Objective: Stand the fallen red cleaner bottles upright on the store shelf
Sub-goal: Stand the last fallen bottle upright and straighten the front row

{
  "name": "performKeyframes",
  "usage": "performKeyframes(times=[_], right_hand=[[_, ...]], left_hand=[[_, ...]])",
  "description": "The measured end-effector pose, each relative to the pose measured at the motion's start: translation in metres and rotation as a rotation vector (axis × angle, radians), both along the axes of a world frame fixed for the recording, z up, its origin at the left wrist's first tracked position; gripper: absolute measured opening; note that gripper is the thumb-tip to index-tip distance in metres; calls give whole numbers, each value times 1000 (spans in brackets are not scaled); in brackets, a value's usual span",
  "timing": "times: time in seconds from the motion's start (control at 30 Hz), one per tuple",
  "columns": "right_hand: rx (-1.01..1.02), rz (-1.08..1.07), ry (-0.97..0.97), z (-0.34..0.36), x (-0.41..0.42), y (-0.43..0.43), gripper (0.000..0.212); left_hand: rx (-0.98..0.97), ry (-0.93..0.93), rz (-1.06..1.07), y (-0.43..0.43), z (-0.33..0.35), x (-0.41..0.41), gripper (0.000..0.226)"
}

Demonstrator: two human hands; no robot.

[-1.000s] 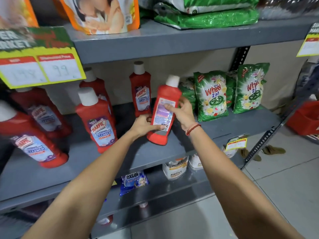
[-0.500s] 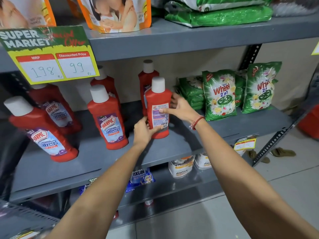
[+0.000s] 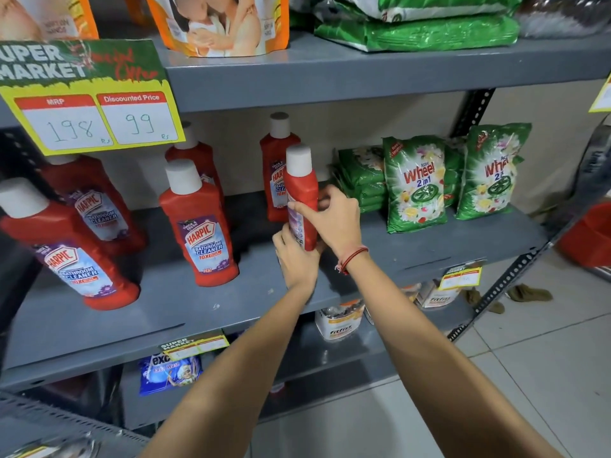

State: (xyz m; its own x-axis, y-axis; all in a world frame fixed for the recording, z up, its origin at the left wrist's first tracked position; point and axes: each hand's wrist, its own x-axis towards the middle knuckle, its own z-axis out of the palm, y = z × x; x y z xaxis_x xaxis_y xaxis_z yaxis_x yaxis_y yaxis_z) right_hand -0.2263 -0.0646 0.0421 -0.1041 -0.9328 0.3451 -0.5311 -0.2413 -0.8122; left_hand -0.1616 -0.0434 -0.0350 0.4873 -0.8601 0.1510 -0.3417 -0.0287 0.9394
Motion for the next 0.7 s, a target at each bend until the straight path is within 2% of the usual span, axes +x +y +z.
performKeyframes(times=[0.1, 0.23, 0.33, 0.4, 0.47, 0.6, 0.7], right_hand=[[6, 108, -33, -2, -14, 1, 50], [31, 160, -91, -22, -38, -7, 39], [220, 279, 28, -40, -46, -19, 62], [353, 372, 81, -49, -45, -27, 78], [434, 449, 94, -54, -40, -32, 85], [478, 538, 26, -60, -25, -37, 73], [479, 502, -64, -66, -16, -37, 65]], left_hand=[[-13, -84, -113, -7, -2, 16, 56], [4, -204, -273, -18, -1, 44, 46], [46, -263, -401, -27, 6, 68, 51], [102, -224, -471, -30, 11, 81, 56], [153, -139, -520, -33, 14, 89, 59], [218, -28, -577, -34, 19, 92, 59], [196, -58, -528, -28, 16, 90, 58]])
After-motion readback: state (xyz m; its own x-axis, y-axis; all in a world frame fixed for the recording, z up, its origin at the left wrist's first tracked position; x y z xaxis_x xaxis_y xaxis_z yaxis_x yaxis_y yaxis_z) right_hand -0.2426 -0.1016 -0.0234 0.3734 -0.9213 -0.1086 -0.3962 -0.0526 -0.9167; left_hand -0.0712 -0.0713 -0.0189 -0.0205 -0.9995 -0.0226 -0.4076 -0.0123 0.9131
